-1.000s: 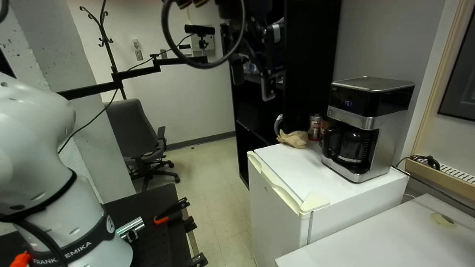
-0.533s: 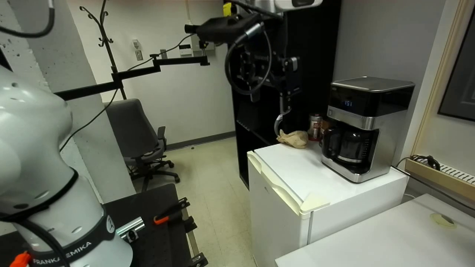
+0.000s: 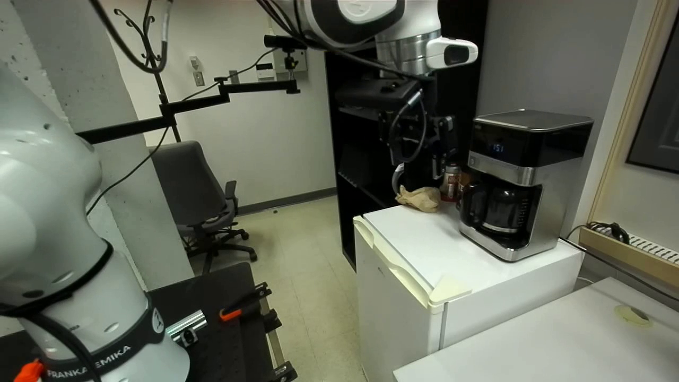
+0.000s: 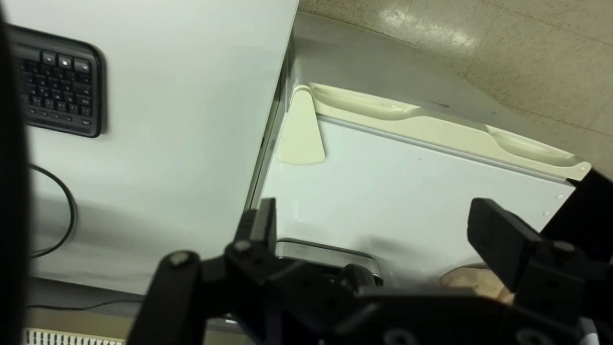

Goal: Turn on the coffeemaker

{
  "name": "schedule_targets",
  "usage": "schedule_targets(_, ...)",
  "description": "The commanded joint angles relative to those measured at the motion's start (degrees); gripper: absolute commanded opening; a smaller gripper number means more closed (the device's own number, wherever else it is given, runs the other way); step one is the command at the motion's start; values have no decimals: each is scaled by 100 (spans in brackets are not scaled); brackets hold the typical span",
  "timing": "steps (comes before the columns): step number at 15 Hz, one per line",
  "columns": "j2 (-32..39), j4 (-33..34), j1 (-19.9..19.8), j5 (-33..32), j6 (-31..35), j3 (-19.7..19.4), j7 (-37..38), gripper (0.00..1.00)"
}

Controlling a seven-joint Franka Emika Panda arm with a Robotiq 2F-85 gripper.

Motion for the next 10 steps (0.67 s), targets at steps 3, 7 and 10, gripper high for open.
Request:
schedule_targets(3,1433,1180,1,-196,397,441,458,75)
schedule_targets(7,2251,2020,61,-584,605,648,828,52)
schedule_targets(10,2801,2614,186,-971,800,697,1154,30)
